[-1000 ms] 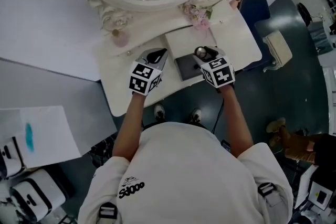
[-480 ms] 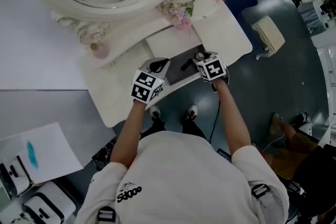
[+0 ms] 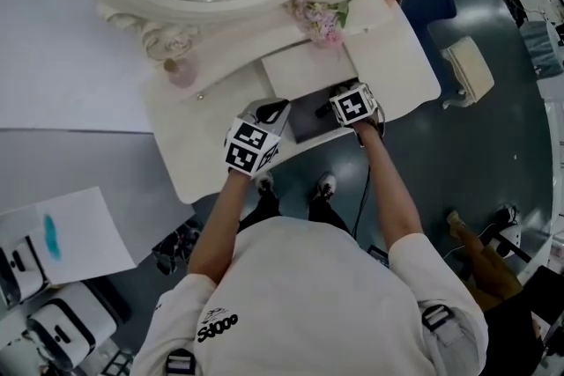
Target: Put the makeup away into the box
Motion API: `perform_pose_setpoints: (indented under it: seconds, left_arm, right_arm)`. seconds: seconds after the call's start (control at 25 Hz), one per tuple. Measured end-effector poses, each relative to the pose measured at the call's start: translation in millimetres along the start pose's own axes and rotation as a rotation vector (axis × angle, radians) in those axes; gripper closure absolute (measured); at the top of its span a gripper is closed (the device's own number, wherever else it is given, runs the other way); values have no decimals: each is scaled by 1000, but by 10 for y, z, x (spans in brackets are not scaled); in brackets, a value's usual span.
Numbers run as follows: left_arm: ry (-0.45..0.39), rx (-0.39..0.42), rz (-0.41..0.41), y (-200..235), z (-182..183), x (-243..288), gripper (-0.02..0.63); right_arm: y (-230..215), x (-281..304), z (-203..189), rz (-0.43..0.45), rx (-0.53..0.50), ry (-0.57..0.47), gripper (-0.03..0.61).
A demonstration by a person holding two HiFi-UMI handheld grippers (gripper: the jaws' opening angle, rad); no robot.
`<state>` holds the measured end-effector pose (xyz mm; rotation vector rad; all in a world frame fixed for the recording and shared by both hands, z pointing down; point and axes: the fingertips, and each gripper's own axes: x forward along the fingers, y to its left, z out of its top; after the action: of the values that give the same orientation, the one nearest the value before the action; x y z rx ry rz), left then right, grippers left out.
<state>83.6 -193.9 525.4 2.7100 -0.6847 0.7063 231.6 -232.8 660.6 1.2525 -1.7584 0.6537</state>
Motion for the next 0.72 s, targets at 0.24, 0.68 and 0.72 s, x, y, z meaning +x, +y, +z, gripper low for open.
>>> perform_pose_setpoints:
  seconds: [0.24, 0.68, 0.72]
  left_arm:
    - [-27, -11, 25, 117, 60, -35, 597]
    - [-169, 112, 53, 156, 953, -186, 597]
    - [-183, 130, 50, 123, 1052, -198, 597]
  right_arm:
    - [-85, -164, -94, -2, 60, -1, 341]
    - [-348, -1446, 171, -75, 110, -284, 534]
    - [-385, -1601, 219, -91, 116, -319, 558]
